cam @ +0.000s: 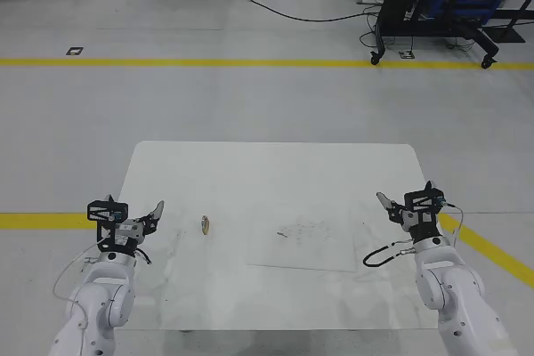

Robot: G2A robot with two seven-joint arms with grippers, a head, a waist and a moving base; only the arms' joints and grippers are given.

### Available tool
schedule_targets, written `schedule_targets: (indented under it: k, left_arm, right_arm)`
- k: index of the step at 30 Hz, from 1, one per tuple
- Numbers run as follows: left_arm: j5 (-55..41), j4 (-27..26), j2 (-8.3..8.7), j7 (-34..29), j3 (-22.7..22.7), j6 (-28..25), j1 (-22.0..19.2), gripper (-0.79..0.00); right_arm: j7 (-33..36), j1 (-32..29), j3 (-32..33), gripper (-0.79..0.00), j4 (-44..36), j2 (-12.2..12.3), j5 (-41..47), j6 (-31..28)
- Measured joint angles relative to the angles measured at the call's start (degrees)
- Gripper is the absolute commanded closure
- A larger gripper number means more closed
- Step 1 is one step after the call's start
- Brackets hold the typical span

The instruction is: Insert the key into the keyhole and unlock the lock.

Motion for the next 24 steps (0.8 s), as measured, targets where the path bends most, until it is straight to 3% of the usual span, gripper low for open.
schedule_targets:
  k: [8, 16, 19, 24]
  left_arm:
    - [0.0, 0.0, 0.00, 0.0, 0.0, 0.0, 0.0, -0.785]
    - [0.0, 0.0, 0.00, 0.0, 0.0, 0.0, 0.0, -0.785]
    - [0.0, 0.0, 0.00, 0.0, 0.0, 0.0, 0.0, -0.785]
    - [0.0, 0.0, 0.00, 0.0, 0.0, 0.0, 0.0, -0.785]
  right_arm:
    - [-0.1, 0.1, -0.3, -0.785, -0.3, 0.0, -0.3, -0.3]
    - [4.4, 5.5, -13.1, -0.785, -0.4, -0.7, -7.3, -9.7]
    - [5.2, 7.5, -17.0, -0.785, 0.7, -1.2, -7.3, -10.7]
    - [4.5, 8.2, -17.5, -0.785, 0.8, -1.3, -6.2, -11.4]
